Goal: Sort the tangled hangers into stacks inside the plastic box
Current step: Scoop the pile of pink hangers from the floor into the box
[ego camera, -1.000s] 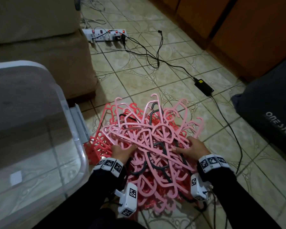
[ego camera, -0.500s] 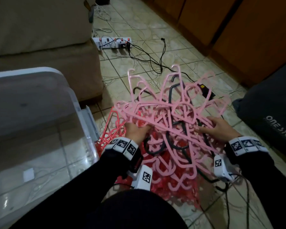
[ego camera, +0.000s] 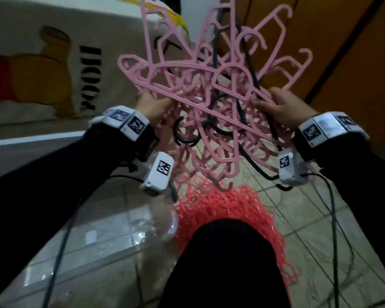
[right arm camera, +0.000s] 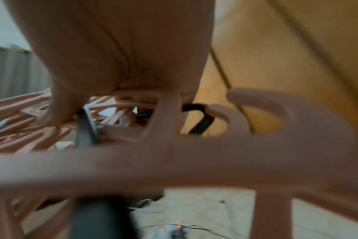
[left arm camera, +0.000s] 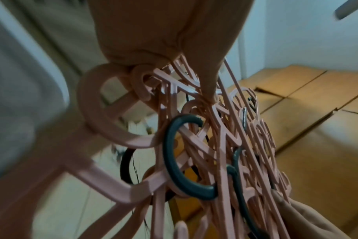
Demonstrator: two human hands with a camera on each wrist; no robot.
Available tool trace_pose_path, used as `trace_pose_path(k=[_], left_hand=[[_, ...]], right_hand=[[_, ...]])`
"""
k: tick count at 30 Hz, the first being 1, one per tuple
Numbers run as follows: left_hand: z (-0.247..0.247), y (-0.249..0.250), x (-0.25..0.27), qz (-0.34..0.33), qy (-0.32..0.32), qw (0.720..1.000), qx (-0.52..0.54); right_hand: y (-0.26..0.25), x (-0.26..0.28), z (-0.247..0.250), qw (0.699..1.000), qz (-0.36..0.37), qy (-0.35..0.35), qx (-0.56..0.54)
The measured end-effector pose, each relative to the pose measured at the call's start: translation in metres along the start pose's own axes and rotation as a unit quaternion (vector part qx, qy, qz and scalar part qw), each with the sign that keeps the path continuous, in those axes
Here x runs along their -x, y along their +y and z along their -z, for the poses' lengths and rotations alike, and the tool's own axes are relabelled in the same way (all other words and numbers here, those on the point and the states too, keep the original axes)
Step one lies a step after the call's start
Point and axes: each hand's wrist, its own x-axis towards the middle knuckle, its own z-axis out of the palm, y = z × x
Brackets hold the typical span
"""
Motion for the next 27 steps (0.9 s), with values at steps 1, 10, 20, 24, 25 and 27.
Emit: trace_pose_path(k=[1, 10, 20, 24, 25, 27], left_hand=[[0.028, 0.007, 0.000, 0.005, 0.018, 1.000, -0.021], [0.242, 0.001, 0.028, -0.031, 0.156, 0.978, -0.134], [0.304, -0.095, 0.083, 0.026, 0.137, 0.972, -0.188], [0.302, -0.131, 0.092, 0.053, 0.101, 0.971, -0.210], [0.301, -0.136, 0.093, 0.066, 0.090, 0.971, -0.211], [0.299, -0.149, 0.094, 0.096, 0.083, 0.962, -0.241]], right_hand=[[-0.020, -0.012, -0.008, 1.000, 0.016, -0.002, 0.011], [-0.173, -0.054, -0.151, 0.991, 0.116, -0.069, -0.025], [-0.172, -0.001, -0.299, 0.949, 0.083, -0.245, -0.178], [-0.145, 0.004, -0.334, 0.945, 0.060, -0.318, -0.033], [-0.138, 0.006, -0.341, 0.940, 0.059, -0.336, 0.008], [-0.129, 0.011, -0.352, 0.928, 0.068, -0.361, 0.058]])
